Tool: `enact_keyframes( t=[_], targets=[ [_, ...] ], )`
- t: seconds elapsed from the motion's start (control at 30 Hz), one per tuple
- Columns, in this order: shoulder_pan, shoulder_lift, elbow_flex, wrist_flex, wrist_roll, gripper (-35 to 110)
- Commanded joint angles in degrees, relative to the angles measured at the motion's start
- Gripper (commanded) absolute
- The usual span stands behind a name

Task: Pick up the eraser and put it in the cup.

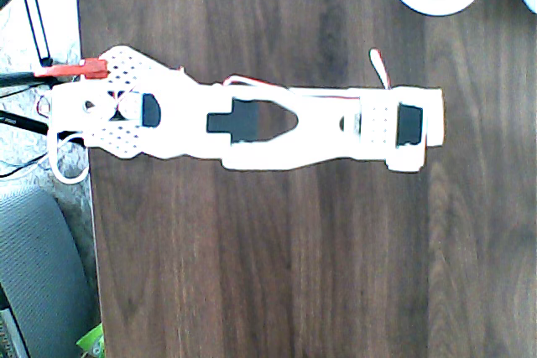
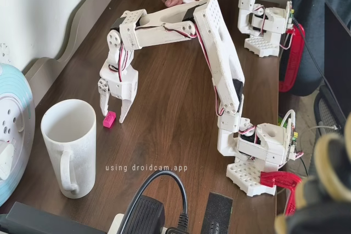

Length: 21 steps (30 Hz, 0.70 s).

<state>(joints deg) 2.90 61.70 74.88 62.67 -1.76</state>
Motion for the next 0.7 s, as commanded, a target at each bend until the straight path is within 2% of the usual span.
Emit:
enact_keyframes(
  t=[0.0, 0.33, 0.5, 0.67],
  targets=[
    [0.7, 0.6, -1.1, 0.8, -1.2, 7],
    [0.9, 0.5, -1.9, 3.3, -1.8, 0],
    [1.5, 2.5, -9.1, 8.4, -2.2, 0],
    [0.8, 3.1, -24.9, 15.8, -9.6, 0]
  ],
)
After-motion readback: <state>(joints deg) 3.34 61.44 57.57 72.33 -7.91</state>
